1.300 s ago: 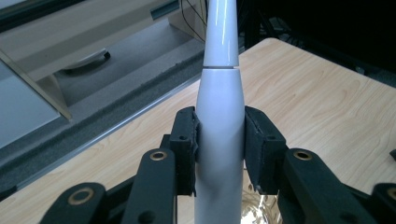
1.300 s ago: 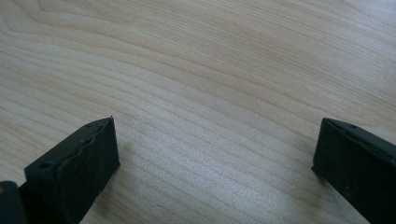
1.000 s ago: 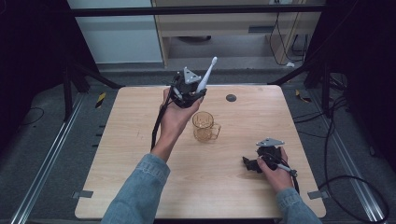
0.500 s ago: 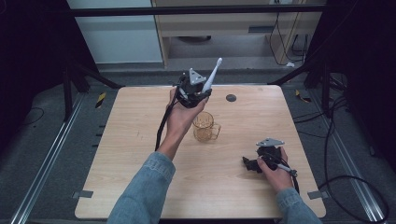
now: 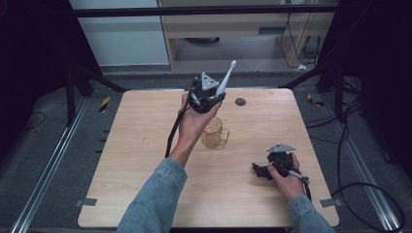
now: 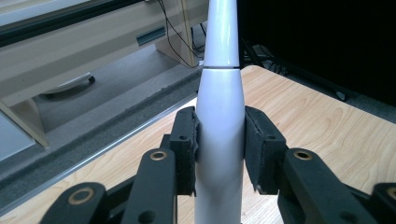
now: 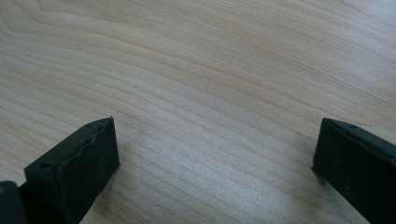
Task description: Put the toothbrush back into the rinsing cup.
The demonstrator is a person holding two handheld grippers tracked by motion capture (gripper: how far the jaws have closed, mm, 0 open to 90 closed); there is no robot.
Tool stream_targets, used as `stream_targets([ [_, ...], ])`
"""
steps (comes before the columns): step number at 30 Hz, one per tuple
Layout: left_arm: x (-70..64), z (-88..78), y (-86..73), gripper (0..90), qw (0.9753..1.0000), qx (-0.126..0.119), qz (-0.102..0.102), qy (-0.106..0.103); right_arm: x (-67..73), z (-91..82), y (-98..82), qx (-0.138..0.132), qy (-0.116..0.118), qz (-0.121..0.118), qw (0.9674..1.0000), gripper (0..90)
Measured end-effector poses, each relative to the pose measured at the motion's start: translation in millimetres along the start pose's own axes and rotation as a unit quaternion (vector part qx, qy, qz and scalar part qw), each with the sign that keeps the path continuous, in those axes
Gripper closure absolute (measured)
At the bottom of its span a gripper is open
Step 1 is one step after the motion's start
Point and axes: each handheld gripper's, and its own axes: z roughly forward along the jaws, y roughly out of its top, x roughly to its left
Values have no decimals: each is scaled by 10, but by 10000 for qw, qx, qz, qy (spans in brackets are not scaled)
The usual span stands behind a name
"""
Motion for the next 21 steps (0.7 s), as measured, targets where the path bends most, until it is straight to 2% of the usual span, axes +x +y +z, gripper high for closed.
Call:
stream_targets([
  [21,3,64,-122,667,9999,-67,-27,-78,0,0,0,-4,2,-3,10000,3],
])
